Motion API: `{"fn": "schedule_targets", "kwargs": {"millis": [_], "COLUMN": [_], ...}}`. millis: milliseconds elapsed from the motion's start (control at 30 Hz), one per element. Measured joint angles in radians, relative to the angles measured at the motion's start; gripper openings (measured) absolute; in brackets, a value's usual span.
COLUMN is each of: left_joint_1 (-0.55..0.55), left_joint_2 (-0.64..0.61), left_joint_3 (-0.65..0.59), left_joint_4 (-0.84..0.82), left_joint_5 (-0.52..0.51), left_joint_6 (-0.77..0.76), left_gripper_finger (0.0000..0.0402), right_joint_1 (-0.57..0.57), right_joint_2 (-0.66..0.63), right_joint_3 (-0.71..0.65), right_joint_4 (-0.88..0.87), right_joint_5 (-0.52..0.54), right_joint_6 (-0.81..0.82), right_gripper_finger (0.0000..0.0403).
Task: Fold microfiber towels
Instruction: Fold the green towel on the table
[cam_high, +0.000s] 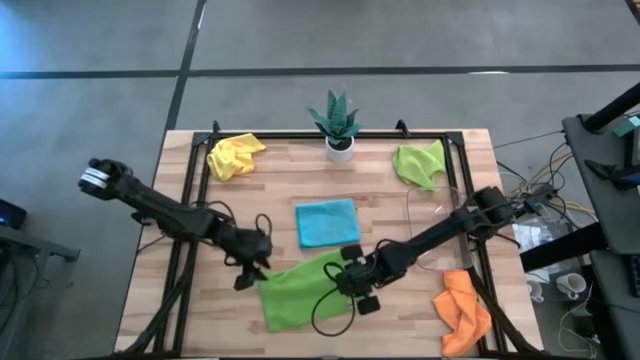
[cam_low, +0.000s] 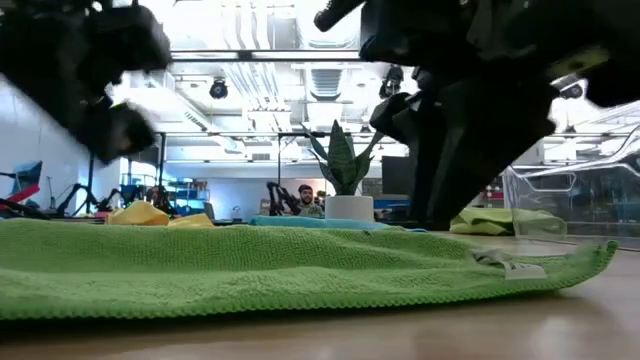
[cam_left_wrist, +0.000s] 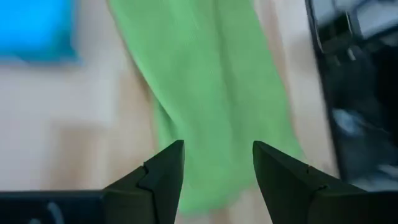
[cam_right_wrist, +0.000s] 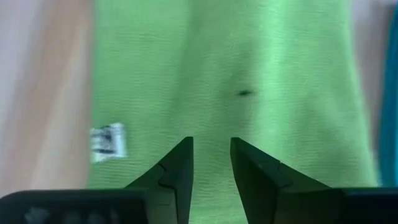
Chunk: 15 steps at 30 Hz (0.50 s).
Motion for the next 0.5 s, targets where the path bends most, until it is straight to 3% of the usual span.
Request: {"fn": "schedule_targets", "kwargs": {"millis": [200,333,500], "left_joint_1": [0.020,0.033,0.032], "left_joint_2": [-0.096,-0.108,-0.098], "left_joint_3": [-0.024,-0.066,-0.111], "left_joint_4": [0.011,0.027,0.018], "left_joint_5": [-0.182,-0.233,-0.251], "left_joint_6": [0.101,0.094,0.067], "left_gripper_finger": [0.0176,0.0176,0.0176], "right_joint_1": [-0.017,-0.034,-0.063], "right_joint_2": [0.005,0.054,0.097], "right_joint_3": [-0.006,-0.019,-0.020], "right_joint_4": [0.121,0.244,0.200], "right_joint_5": [0.062,0.037,0.035], "right_joint_6": [-0.033,-0.062,-0.081], "right_gripper_finger": [0.0103,0.0103,0.0108]}}
